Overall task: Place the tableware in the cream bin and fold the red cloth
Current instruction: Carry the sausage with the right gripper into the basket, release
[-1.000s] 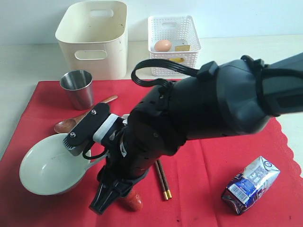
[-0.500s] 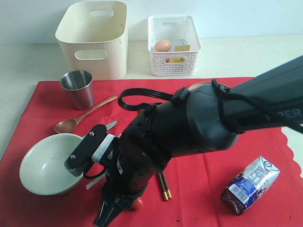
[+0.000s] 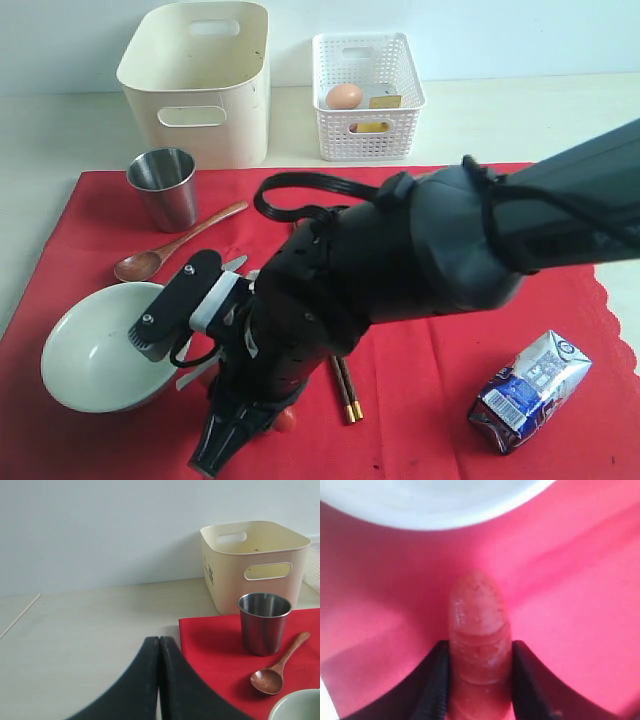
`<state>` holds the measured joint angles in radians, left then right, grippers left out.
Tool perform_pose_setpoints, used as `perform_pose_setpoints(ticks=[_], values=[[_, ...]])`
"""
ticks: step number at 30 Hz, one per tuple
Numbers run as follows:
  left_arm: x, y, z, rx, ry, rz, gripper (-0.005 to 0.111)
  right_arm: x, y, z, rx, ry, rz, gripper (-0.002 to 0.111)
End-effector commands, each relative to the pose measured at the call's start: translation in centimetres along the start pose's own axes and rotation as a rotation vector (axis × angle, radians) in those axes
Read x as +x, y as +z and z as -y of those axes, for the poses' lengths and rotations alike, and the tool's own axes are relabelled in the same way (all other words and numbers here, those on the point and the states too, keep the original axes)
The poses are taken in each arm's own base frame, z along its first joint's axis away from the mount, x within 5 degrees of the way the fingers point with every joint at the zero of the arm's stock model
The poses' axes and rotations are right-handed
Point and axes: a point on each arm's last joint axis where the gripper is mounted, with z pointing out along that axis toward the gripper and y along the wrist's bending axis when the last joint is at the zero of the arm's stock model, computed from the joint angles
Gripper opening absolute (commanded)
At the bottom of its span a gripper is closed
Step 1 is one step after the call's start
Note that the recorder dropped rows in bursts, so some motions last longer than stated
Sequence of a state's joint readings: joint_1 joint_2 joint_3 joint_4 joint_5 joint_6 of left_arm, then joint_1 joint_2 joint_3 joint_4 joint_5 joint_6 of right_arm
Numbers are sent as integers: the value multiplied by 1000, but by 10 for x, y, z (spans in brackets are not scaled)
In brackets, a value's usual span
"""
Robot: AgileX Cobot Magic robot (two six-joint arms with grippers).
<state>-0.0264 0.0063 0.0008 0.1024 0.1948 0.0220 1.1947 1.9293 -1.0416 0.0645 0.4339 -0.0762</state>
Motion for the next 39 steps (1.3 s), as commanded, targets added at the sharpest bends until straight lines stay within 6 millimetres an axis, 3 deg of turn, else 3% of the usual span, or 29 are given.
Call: perform_pose_setpoints(ticks=[1,7,15,21,25,28,31,39], values=[[-1,-1,0,5,-4,9,1,-12,-32,4,39,-68,116,0],[-1,-1,0,5,-4,9,1,-20,-66,36,92,3,251,0],[-1,-1,0,5,-4,9,1,-19,-82,94,185,143,365,0],[-1,-1,0,5,-4,9,1,-17,-109,164,313,292,495,0],[-1,-1,0,5,-4,9,1,-29,-128,205,394,349,605,0],[-1,-1,0,5,-4,9,1,-37,-123,230,427,375,633,0],[-1,-1,0,5,-4,9,1,-46,-104,262,448,421,643,0],[-1,-1,0,5,-4,9,1,-49,-65,317,460,545,650,0]])
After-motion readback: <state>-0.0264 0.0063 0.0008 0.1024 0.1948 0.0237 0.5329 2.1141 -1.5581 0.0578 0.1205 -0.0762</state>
